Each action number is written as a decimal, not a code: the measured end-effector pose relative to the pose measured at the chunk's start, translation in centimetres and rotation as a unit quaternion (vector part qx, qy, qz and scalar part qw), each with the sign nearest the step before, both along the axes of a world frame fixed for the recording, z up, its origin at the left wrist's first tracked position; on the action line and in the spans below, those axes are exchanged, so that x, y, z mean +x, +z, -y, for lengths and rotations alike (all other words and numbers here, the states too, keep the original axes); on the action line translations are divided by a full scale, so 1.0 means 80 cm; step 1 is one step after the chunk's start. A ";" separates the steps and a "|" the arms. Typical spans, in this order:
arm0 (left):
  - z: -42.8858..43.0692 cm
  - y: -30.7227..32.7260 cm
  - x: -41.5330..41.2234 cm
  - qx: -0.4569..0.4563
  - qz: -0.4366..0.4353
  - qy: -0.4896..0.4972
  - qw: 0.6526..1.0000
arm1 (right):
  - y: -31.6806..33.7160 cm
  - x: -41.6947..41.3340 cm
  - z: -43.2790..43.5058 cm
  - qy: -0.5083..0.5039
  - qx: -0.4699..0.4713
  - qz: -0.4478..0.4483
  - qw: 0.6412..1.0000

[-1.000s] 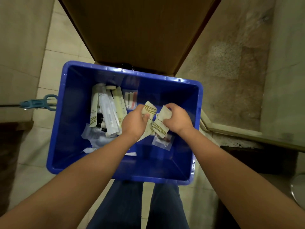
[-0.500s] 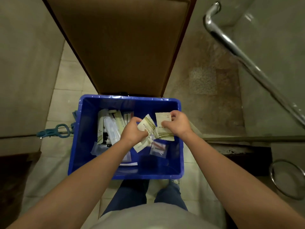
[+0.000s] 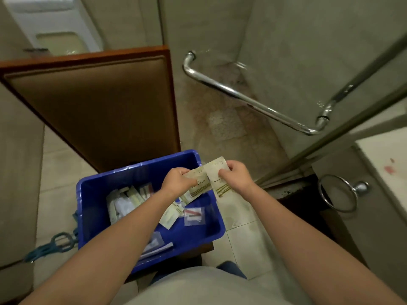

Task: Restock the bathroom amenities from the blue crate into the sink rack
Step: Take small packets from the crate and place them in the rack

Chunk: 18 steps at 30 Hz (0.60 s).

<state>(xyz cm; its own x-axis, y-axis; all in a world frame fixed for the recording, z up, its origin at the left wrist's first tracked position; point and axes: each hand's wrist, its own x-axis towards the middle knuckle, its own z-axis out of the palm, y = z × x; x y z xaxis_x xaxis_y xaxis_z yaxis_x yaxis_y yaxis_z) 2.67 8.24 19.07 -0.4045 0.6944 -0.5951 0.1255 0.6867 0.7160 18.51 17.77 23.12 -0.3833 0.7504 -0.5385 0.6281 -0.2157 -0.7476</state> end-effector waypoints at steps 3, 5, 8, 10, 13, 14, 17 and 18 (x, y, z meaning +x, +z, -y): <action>-0.017 0.016 0.029 0.019 0.037 0.008 0.999 | 0.013 0.043 0.003 -0.058 -0.024 -0.028 0.998; -0.028 0.026 0.054 0.023 0.063 0.006 0.998 | 0.023 0.075 0.007 -0.093 -0.029 -0.045 0.994; -0.038 0.044 0.099 0.043 0.100 -0.017 0.994 | 0.035 0.127 0.018 -0.146 -0.027 -0.072 0.986; -0.040 0.056 0.133 0.070 0.130 -0.028 0.989 | 0.042 0.162 0.030 -0.183 -0.021 -0.095 0.978; -0.036 0.074 0.189 0.095 0.153 -0.025 0.983 | 0.057 0.217 0.056 -0.243 -0.002 -0.130 0.961; -0.033 0.080 0.208 0.100 0.164 -0.026 0.981 | 0.061 0.236 0.066 -0.262 0.006 -0.138 0.955; -0.022 0.093 0.267 0.099 0.189 -0.051 0.976 | 0.072 0.292 0.101 -0.306 0.042 -0.159 0.938; -0.017 0.096 0.287 0.096 0.193 -0.063 0.974 | 0.076 0.311 0.113 -0.317 0.059 -0.159 0.933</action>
<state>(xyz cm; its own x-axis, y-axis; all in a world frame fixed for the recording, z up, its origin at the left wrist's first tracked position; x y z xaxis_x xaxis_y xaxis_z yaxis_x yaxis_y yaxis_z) 25.63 9.61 26.76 -0.0800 0.8381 -0.5397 -0.1042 0.5314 0.8407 43.36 8.75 29.18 0.0323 0.9278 -0.3716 0.1437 -0.3723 -0.9169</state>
